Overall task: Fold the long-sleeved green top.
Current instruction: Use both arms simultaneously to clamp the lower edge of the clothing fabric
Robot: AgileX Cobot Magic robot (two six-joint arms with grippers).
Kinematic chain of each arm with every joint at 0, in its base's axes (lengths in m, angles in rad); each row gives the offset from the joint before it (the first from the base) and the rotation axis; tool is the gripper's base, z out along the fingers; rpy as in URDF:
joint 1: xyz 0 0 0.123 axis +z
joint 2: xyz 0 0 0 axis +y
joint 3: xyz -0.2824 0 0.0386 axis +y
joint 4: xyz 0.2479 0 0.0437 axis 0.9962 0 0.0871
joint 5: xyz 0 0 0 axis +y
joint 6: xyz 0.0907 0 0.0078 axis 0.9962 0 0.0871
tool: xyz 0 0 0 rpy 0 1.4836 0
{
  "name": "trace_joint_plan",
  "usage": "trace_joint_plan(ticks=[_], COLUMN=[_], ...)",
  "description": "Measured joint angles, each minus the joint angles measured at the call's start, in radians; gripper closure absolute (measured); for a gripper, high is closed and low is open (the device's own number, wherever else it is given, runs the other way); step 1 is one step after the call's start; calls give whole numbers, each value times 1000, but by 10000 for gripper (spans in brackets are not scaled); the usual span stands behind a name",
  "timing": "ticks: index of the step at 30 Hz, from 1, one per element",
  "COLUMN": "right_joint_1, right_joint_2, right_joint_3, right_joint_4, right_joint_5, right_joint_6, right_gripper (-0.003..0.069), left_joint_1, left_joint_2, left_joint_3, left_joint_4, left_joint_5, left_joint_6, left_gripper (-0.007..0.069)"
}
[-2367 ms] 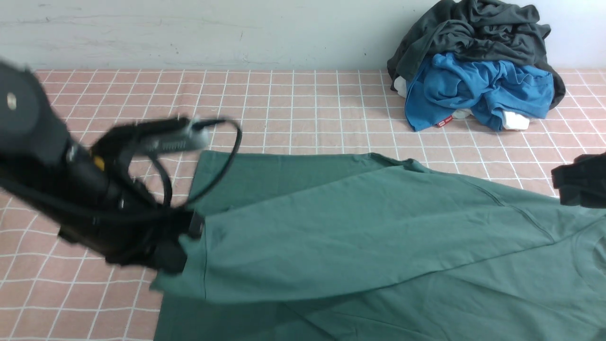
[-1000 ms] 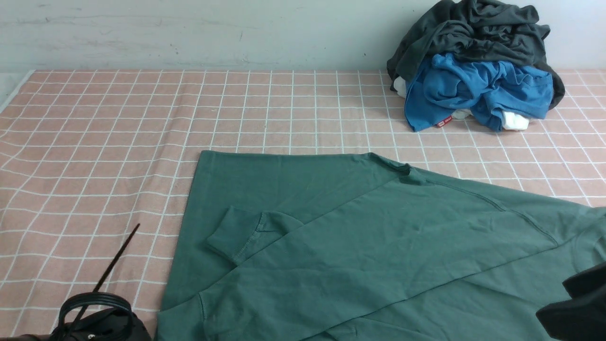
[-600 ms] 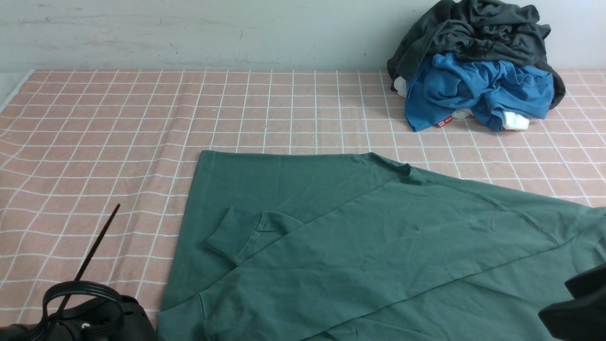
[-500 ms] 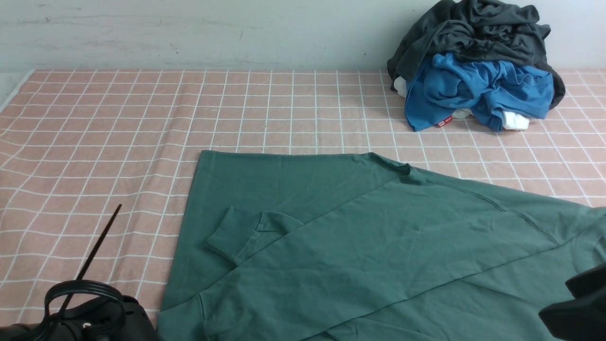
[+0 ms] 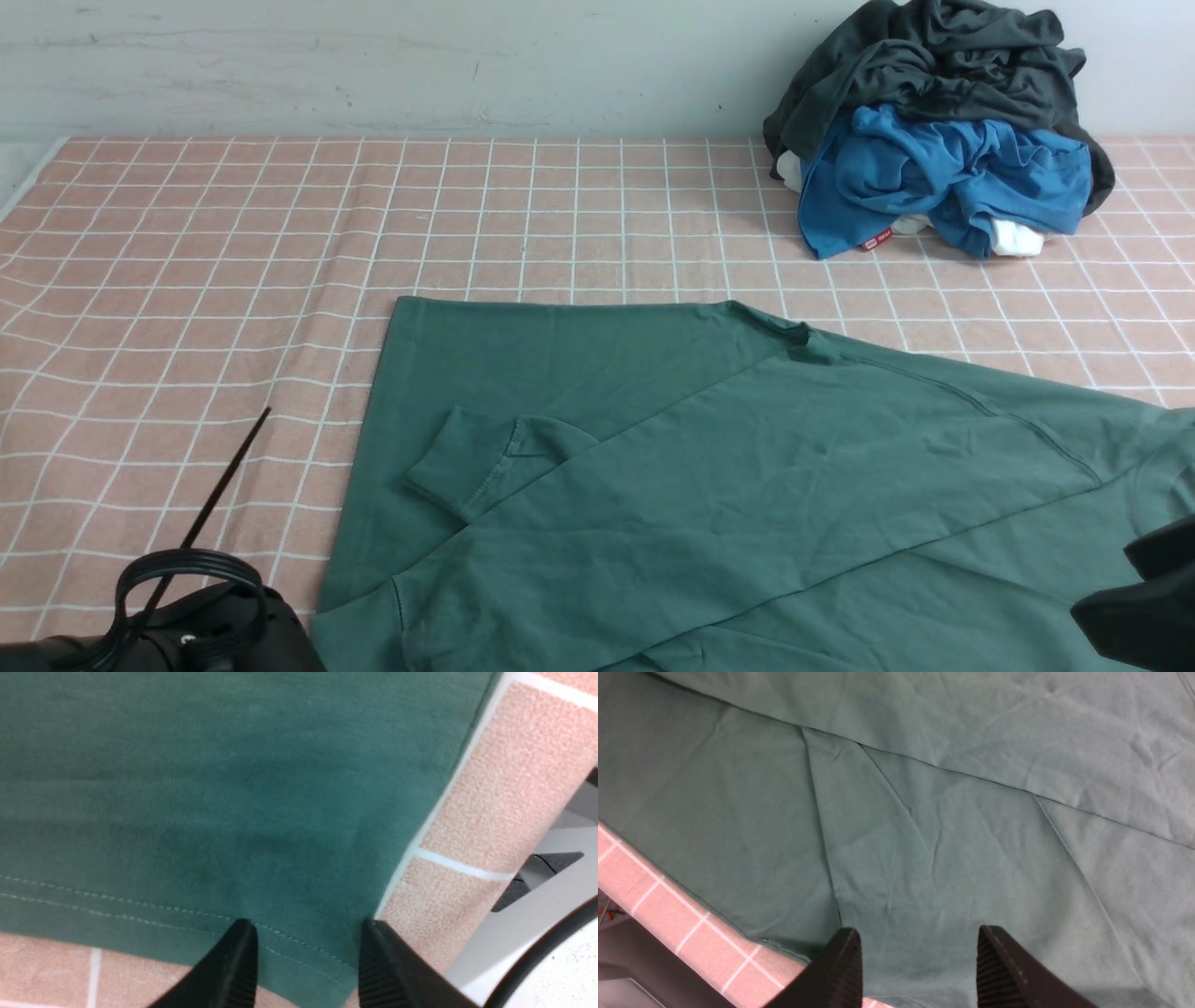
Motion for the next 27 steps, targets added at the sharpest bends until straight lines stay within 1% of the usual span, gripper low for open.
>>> trace_joint_plan(ticks=[3, 7, 9, 12, 14, 18, 21, 24, 27], right_joint_1=[0, 0, 0, 0, 0, 0, 0, 0, 0], right_joint_2=[0, 0, 0, 0, 0, 0, 0, 0, 0], right_joint_3=[0, 0, 0, 0, 0, 0, 0, 0, 0], right_joint_4=[0, -2, -7, -17, -21, -27, -27, -27, -27], right_joint_5=[0, 0, 0, 0, 0, 0, 0, 0, 0], right_joint_6=[0, 0, 0, 0, 0, 0, 0, 0, 0], right_gripper=[339, 339, 339, 339, 339, 339, 339, 339, 339], left_joint_1=[0, -1, -18, -38, -50, -62, -62, -62, -62], left_joint_2=[0, 0, -2, -2, -2, -2, -2, 0, 0], left_joint_3=[8, 54, 66, 69, 69, 70, 66, 44, 31], left_joint_4=[0, 0, 2, 16, 27, 92, 108, 141, 148], left_joint_5=[0, -16, -29, -29, -30, -49, -50, -71, -83], left_joint_6=[0, 0, -3, -10, -22, -111, -155, -181, -186], left_gripper=[342, 305, 270, 260, 260, 263, 278, 305, 318])
